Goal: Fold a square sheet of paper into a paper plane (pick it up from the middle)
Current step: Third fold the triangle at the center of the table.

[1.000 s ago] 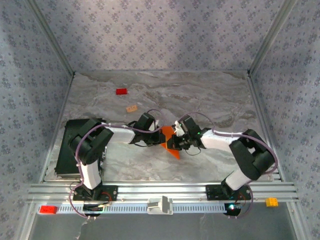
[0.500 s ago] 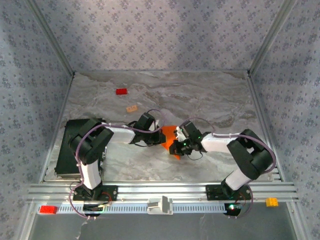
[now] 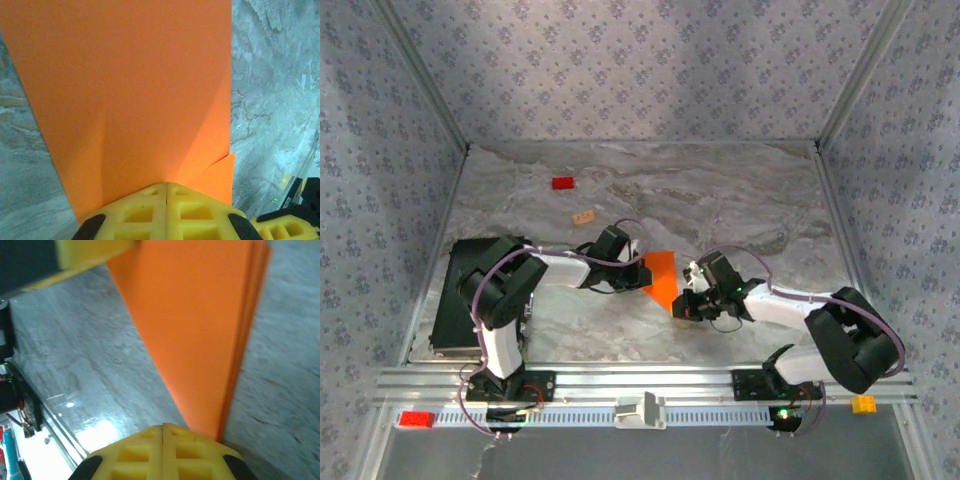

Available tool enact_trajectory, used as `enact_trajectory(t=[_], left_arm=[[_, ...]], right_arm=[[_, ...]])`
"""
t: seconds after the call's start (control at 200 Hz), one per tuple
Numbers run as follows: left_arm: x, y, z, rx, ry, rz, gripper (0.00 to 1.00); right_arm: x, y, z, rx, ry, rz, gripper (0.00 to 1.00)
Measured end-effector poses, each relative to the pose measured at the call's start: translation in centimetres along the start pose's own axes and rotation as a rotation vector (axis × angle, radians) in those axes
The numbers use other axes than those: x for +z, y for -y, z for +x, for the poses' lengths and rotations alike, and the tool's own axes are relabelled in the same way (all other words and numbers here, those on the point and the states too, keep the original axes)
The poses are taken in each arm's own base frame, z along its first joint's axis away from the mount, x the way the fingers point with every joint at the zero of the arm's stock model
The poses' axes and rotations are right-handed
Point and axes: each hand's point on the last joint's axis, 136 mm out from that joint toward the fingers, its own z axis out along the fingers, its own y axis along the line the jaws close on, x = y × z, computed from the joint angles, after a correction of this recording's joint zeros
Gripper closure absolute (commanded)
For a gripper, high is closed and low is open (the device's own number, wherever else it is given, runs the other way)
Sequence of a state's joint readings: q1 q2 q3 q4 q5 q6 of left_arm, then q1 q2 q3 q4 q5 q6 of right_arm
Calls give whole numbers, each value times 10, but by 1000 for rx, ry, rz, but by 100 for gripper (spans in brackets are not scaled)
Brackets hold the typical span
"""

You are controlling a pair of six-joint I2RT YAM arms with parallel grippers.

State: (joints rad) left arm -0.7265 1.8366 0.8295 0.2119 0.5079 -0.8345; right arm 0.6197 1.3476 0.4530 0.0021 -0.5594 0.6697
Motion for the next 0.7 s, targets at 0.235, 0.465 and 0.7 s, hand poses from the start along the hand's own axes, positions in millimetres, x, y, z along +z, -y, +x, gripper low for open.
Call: enact_trajectory(t=[0.235, 0.465, 0.7], left_arm=[[0, 0, 0, 0, 0, 0, 97], [0, 0, 0, 0, 0, 1, 97], [0, 0, 0, -1, 1, 1, 97]], right_arm=[[14, -20, -34, -18, 8, -27, 93], [23, 4, -13, 22, -39, 11, 93], [2, 19, 21, 34, -17, 10, 92]])
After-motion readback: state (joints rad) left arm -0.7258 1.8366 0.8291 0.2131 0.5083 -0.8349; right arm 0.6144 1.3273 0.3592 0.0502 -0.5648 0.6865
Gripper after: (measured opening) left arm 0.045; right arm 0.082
